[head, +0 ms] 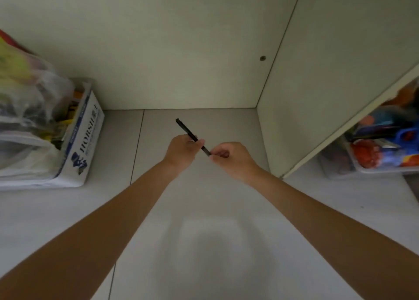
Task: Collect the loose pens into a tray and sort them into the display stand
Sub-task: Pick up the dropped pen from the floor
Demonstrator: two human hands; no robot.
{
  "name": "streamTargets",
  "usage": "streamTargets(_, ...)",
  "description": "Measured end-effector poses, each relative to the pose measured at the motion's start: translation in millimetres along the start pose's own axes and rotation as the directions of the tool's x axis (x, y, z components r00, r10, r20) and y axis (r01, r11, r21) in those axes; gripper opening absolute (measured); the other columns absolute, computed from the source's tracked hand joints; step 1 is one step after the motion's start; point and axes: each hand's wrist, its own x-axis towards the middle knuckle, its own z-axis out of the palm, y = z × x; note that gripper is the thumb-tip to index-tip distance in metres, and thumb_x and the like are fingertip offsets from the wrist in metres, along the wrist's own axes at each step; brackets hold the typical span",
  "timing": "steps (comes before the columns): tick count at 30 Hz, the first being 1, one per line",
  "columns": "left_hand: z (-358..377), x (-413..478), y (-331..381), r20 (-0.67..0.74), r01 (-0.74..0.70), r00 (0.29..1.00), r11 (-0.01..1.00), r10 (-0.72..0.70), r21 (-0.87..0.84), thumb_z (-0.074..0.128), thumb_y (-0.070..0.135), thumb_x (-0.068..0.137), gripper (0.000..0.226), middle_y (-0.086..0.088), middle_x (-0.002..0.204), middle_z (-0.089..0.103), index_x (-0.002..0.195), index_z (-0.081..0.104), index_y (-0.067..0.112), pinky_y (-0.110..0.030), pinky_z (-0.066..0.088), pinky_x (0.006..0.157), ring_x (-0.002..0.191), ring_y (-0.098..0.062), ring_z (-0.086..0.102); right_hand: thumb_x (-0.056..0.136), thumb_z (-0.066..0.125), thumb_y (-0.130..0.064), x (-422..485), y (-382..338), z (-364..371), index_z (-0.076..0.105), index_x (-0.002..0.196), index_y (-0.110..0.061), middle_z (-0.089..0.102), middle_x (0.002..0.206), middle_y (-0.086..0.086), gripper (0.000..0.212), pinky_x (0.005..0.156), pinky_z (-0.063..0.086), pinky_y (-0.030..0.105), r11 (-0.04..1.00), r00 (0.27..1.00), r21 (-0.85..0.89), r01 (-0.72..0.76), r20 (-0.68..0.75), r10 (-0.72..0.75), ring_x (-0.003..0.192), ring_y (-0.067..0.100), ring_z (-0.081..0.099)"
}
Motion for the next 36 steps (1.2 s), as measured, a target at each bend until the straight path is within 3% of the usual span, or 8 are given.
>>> streamTargets(3, 2, -49, 28, -0.001, -0.063, 0.998, 0.989, 0.064, -0.130, 0.064, 0.006, 0.093, 0.005, -0.009, 0.087, 0.070, 0.089, 0.066, 0.009, -0.021, 0.054, 0.066, 0.081, -0.017, 0.066, 0.091, 0.063, -0.007, -42, -25, -27, 0.071, 0.103, -0.014, 0.064, 0.083, -0.008, 0.017, 0.070, 0.045, 0.016, 0.999, 0.999, -0.012, 0.030, 0.024, -0.029, 0.071, -0.001, 0.057)
streamTargets(8, -22, -161, 94, 0.147, -0.163, 0.975, 0.986, 0.165, -0.021, 0.069, 0.006, 0.089, 0.019, 0.007, 0.068, 0.067, 0.076, 0.069, 0.020, -0.020, 0.049, 0.065, 0.063, -0.002, 0.061, 0.093, 0.064, -0.007, -129, -122, -88, 0.052, 0.136, -0.018, 0.063, 0.098, -0.002, 0.047, 0.071, 0.045, 0.012, 0.978, 0.987, 0.160, 0.133, -0.111, -0.116, 0.073, -0.004, 0.055)
streamTargets(12, -52, -256, 189, 0.265, -0.192, 0.950, 0.978, 0.164, 0.082, 0.070, 0.017, 0.091, 0.018, -0.013, 0.059, 0.068, 0.074, 0.071, 0.011, -0.024, 0.044, 0.059, 0.054, -0.016, 0.060, 0.090, 0.066, -0.004, -198, -224, -134, 0.055, 0.124, -0.030, 0.067, 0.096, -0.004, 0.044, 0.078, 0.049, 0.019, 0.977, 0.989, 0.160, 0.138, -0.082, -0.126, 0.082, 0.006, 0.063)
streamTargets(16, -82, -334, 309, 0.131, -0.105, 0.986, 0.994, 0.107, -0.019, 0.079, 0.009, 0.083, 0.017, -0.021, 0.070, 0.067, 0.075, 0.066, 0.016, -0.029, 0.043, 0.062, 0.061, -0.023, 0.057, 0.087, 0.068, -0.006, -266, -341, -205, 0.055, 0.109, -0.029, 0.068, 0.094, -0.002, 0.035, 0.080, 0.054, 0.028, 0.978, 0.969, 0.105, 0.180, -0.191, -0.158, 0.086, 0.011, 0.066)
streamTargets(22, -137, -421, 504, 0.015, -0.308, 0.951, 0.950, 0.309, -0.050, 0.083, 0.008, 0.077, 0.024, 0.001, 0.077, 0.067, 0.077, 0.063, 0.022, -0.020, 0.049, 0.072, 0.071, -0.008, 0.060, 0.087, 0.064, -0.004, -339, -518, -337, 0.062, 0.119, -0.016, 0.070, 0.105, 0.001, 0.035, 0.090, 0.054, 0.041, 0.949, 0.918, 0.033, 0.314, -0.268, -0.294, 0.094, 0.014, 0.067)
streamTargets(25, -158, -450, 592, -0.022, -0.366, 0.931, 0.927, 0.365, -0.078, 0.082, 0.008, 0.078, 0.019, -0.001, 0.075, 0.067, 0.079, 0.065, 0.016, -0.024, 0.050, 0.071, 0.066, -0.004, 0.059, 0.087, 0.066, -0.004, -358, -596, -395, 0.057, 0.122, -0.017, 0.069, 0.093, 0.002, 0.038, 0.084, 0.054, 0.036, 0.931, 0.888, 0.000, 0.365, -0.300, -0.348, 0.086, 0.015, 0.066)
streamTargets(30, -199, -475, 711, -0.054, -0.470, 0.883, 0.880, 0.467, -0.072, 0.082, 0.016, 0.080, 0.015, 0.005, 0.083, 0.072, 0.090, 0.071, 0.015, -0.010, 0.050, 0.069, 0.069, 0.006, 0.064, 0.090, 0.067, -0.009, -366, -698, -475, 0.056, 0.113, -0.020, 0.066, 0.088, -0.005, 0.027, 0.081, 0.055, 0.034, 0.887, 0.821, -0.041, 0.460, -0.360, -0.442, 0.083, 0.009, 0.065)
streamTargets(36, -232, -453, 805, -0.140, -0.598, 0.798, 0.798, 0.585, -0.076, 0.082, 0.012, 0.079, 0.013, 0.003, 0.082, 0.073, 0.088, 0.072, 0.016, -0.016, 0.054, 0.073, 0.073, -0.003, 0.069, 0.091, 0.066, -0.013, -332, -774, -532, 0.061, 0.118, -0.018, 0.063, 0.092, -0.010, 0.028, 0.083, 0.053, 0.025, 0.823, 0.709, -0.098, 0.559, -0.458, -0.536, 0.089, 0.003, 0.062)
